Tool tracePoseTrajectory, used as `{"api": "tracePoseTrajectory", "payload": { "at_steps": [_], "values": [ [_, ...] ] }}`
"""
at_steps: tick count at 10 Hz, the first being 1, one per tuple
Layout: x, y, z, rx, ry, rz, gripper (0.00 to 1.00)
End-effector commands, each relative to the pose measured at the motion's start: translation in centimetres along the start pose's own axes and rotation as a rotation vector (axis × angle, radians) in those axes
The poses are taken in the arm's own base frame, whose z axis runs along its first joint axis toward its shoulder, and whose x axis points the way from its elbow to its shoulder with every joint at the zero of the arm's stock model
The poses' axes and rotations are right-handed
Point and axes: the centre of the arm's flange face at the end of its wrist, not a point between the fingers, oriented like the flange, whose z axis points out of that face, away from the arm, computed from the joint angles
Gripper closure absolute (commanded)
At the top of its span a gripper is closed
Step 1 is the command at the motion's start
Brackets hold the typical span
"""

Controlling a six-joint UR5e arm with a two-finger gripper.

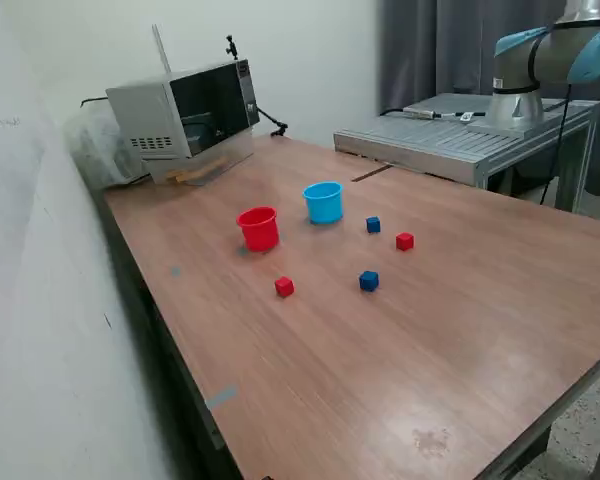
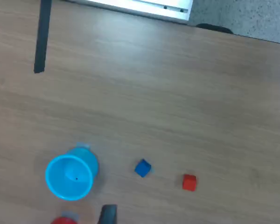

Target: Place red objects in the red bin, and blue objects in the blue bin.

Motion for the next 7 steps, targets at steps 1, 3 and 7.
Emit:
{"api": "tracePoseTrajectory", "payload": {
  "at_steps": [1, 3, 7],
  "values": [
    [-0.08, 0.07, 0.0, 0.0, 0.0, 0.001, 0.0],
    [0.0, 0.0, 0.0, 0.0, 0.0, 0.0, 0.0],
    [0.0, 0.0, 0.0, 0.0, 0.0, -0.006, 0.0]
  ]
}}
